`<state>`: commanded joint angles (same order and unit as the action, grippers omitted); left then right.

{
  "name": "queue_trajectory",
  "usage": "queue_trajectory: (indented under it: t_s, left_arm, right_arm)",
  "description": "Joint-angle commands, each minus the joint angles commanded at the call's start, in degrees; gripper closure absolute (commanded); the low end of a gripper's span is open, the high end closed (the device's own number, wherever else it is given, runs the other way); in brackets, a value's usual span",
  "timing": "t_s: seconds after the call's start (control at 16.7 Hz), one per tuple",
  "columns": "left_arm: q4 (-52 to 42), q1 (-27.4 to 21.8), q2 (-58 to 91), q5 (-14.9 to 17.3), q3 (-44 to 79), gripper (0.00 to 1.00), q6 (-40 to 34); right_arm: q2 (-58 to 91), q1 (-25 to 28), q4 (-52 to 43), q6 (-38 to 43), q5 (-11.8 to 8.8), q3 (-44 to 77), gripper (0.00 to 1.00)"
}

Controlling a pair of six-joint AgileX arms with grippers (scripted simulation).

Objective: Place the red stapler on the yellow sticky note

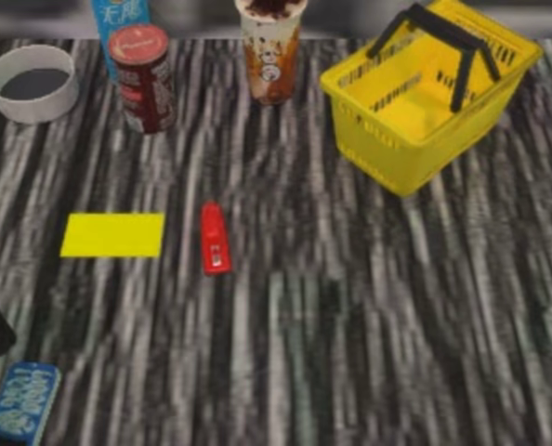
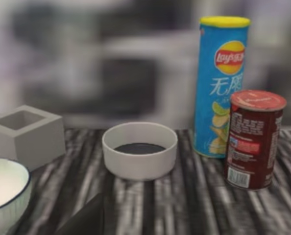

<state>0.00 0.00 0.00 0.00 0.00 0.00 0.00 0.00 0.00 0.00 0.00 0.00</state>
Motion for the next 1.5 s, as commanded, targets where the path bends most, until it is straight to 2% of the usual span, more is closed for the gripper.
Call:
queue_trajectory:
  t_s: [0.3, 0.54, 0.78, 1.26, 1.5]
  left_arm:
    - [-2.61, -1.09, 3.47, 0.17, 3.51, 0.00, -1.24]
    - [-11.42, -4.20, 16.47, 0.22, 16.60, 0.00, -5.33]
    - [-24.66, -8.41, 38.59, -0.01, 37.04, 0.00, -11.07]
    - [-55.03, -18.22, 91.86, -0.02, 81.70, 0.00, -23.47]
    - [-67.35, -22.40, 111.97, 0.07, 99.87, 0.00, -28.79]
  right_arm:
    - [0.00, 0.00, 0.00, 0.00, 0.00, 0.00, 0.00]
    - [0.00, 0.00, 0.00, 0.00, 0.00, 0.00, 0.00]
    - [0.00, 0.00, 0.00, 0.00, 0.00, 0.00, 0.00]
    - [0.00, 0.00, 0.00, 0.00, 0.00, 0.00, 0.00]
    - [0.00, 0.00, 0.00, 0.00, 0.00, 0.00, 0.00]
